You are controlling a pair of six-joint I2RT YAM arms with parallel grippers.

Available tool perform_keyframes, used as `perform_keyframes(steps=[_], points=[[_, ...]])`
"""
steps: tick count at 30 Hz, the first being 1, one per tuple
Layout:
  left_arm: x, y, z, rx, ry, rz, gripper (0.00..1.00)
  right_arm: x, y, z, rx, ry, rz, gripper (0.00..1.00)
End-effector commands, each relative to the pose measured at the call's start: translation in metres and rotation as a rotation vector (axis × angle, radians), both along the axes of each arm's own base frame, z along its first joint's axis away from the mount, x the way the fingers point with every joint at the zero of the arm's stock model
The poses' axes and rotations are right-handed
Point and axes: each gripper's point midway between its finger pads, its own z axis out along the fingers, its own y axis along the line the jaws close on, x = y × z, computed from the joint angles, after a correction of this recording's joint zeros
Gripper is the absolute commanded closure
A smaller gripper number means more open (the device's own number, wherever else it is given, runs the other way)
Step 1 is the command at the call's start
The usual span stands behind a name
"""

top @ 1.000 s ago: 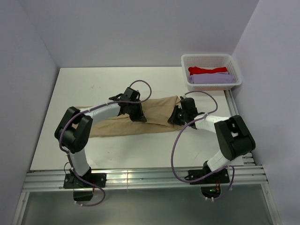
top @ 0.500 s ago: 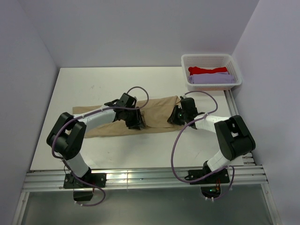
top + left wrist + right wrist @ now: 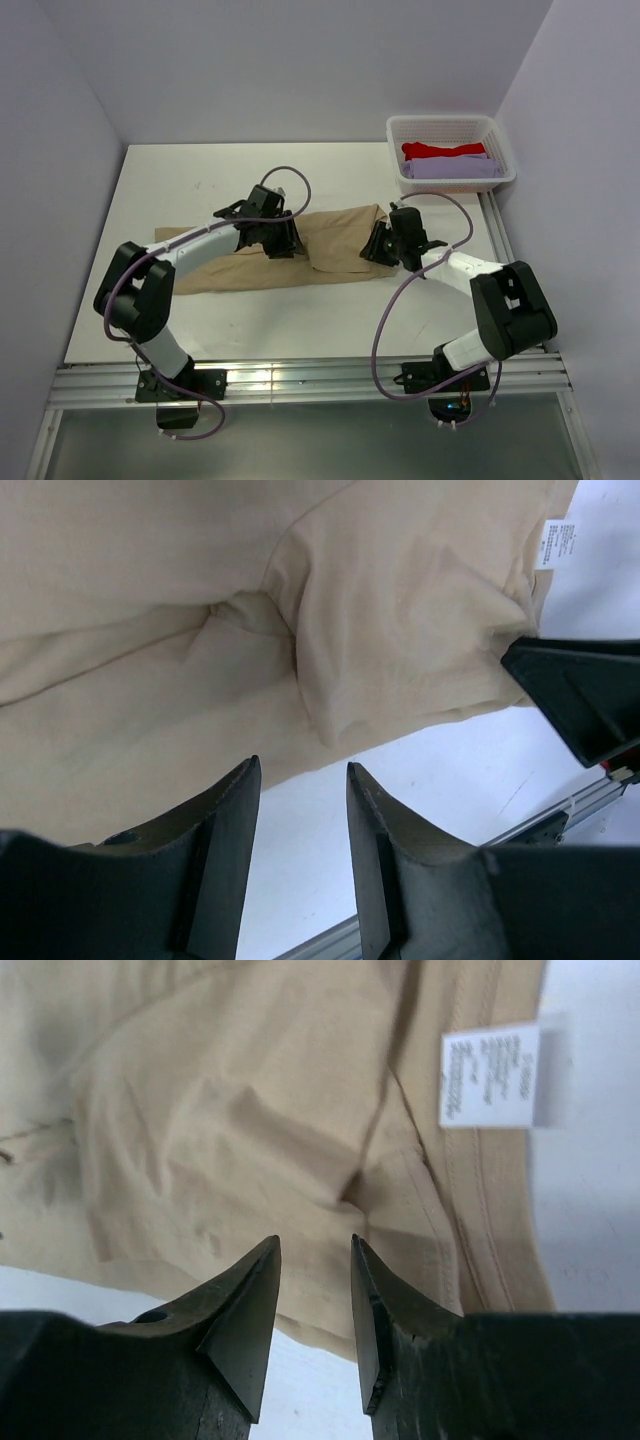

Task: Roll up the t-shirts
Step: Fold the tshirt

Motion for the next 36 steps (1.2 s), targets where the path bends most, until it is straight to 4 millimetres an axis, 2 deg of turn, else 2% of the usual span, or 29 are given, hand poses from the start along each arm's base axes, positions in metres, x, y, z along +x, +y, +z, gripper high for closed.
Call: perform_keyframes(steps=[1,7,10,13,14,15,16,17,19,20,22,23,24,25,27,28,30,31,32,34,36], points=[[0.017,-0.012,0.010,-0.032,-0.060,-0.007,0.55,-0.012,-0.012,-0.007,-0.036,0.034,-0.023,0.59],[0.018,-0.019,-0.003,-0.024,-0.036,-0.027,0.57,-0.019,-0.017,-0.014,-0.048,0.069,-0.053,0.59],[0.021,-0.013,-0.001,0.010,-0.051,-0.020,0.58,-0.021,-0.019,-0.012,-0.046,0.087,-0.081,0.62],[0.027,-0.002,0.011,-0.009,-0.074,-0.017,0.57,-0.023,-0.019,-0.001,-0.010,0.056,-0.111,0.63],[0.034,0.011,0.019,-0.021,-0.084,0.009,0.57,-0.028,-0.019,-0.002,-0.007,0.051,-0.116,0.63],[0.037,0.021,0.021,-0.013,-0.086,0.029,0.57,-0.025,-0.019,0.011,0.008,0.006,-0.127,0.65],[0.042,0.031,0.023,-0.003,-0.098,0.049,0.57,-0.026,-0.020,0.015,0.011,-0.008,-0.146,0.66],[0.051,0.053,0.029,0.009,-0.116,0.107,0.57,-0.026,-0.022,0.019,0.005,-0.022,-0.159,0.67],[0.058,0.077,0.033,0.006,-0.132,0.166,0.57,-0.030,-0.017,0.030,0.023,-0.044,-0.162,0.72],[0.061,0.101,0.034,-0.015,-0.133,0.219,0.58,-0.033,-0.013,0.032,0.023,-0.046,-0.158,0.76],[0.069,0.128,0.034,-0.038,-0.144,0.300,0.60,-0.037,-0.006,0.036,0.046,-0.052,-0.160,0.99],[0.073,0.157,0.028,-0.035,-0.131,0.384,0.64,-0.039,-0.003,0.035,0.048,-0.047,-0.159,1.00],[0.075,0.171,0.025,-0.029,-0.129,0.431,0.66,-0.044,0.006,0.030,0.051,-0.028,-0.142,1.00],[0.079,0.193,0.019,-0.043,-0.127,0.515,0.68,-0.043,0.008,0.027,0.049,-0.020,-0.167,1.00],[0.084,0.210,0.016,-0.085,-0.136,0.586,0.70,-0.043,0.016,0.023,0.057,-0.006,-0.174,1.00],[0.091,0.225,0.013,-0.092,-0.147,0.633,0.71,-0.045,0.022,0.013,0.052,0.027,-0.172,1.00],[0.094,0.233,0.004,-0.098,-0.131,0.658,0.75,-0.043,0.024,0.005,0.055,0.043,-0.194,1.00],[0.096,0.241,-0.007,-0.091,-0.105,0.680,0.76,-0.042,0.025,-0.002,0.043,0.060,-0.198,1.00],[0.100,0.244,-0.009,-0.093,-0.104,0.688,0.80,-0.040,0.025,-0.005,0.037,0.060,-0.204,1.00],[0.102,0.255,-0.022,-0.093,-0.075,0.714,0.82,-0.035,0.025,-0.009,0.033,0.070,-0.220,1.00],[0.102,0.264,-0.031,-0.094,-0.062,0.738,0.90,-0.034,0.024,-0.021,0.007,0.108,-0.233,1.00]])
